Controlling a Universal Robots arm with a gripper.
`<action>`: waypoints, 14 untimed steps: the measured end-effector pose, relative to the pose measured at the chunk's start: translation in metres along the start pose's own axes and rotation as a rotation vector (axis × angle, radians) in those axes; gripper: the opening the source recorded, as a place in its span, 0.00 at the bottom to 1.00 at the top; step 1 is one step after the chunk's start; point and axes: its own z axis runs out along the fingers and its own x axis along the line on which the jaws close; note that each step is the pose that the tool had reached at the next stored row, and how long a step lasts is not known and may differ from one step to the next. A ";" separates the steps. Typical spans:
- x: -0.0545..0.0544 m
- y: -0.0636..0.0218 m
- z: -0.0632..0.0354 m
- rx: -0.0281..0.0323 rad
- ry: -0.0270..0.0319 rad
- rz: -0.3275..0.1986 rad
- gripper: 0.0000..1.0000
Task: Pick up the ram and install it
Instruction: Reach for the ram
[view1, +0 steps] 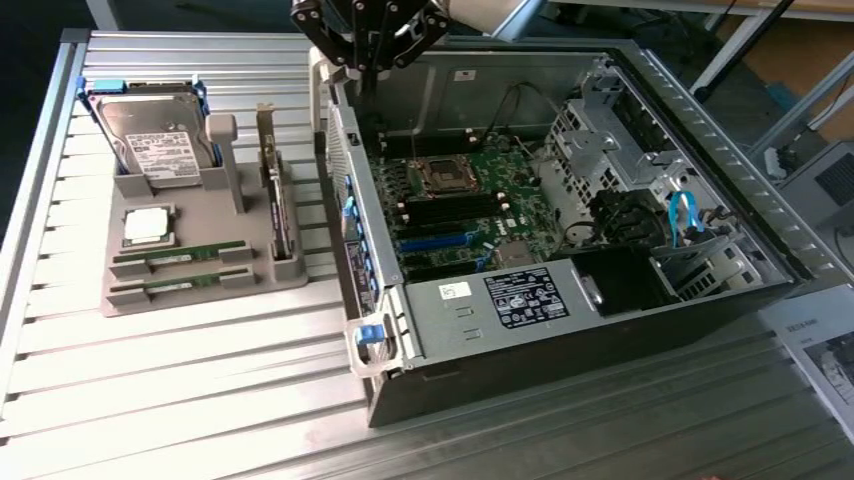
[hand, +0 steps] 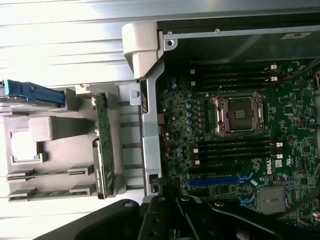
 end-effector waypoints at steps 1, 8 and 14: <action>0.002 -0.0002 0.0000 0.0000 0.0000 0.000 0.10; 0.021 -0.0014 -0.0005 -0.0001 0.0001 -0.003 0.10; 0.033 -0.0022 -0.0009 -0.0002 0.0003 -0.007 0.10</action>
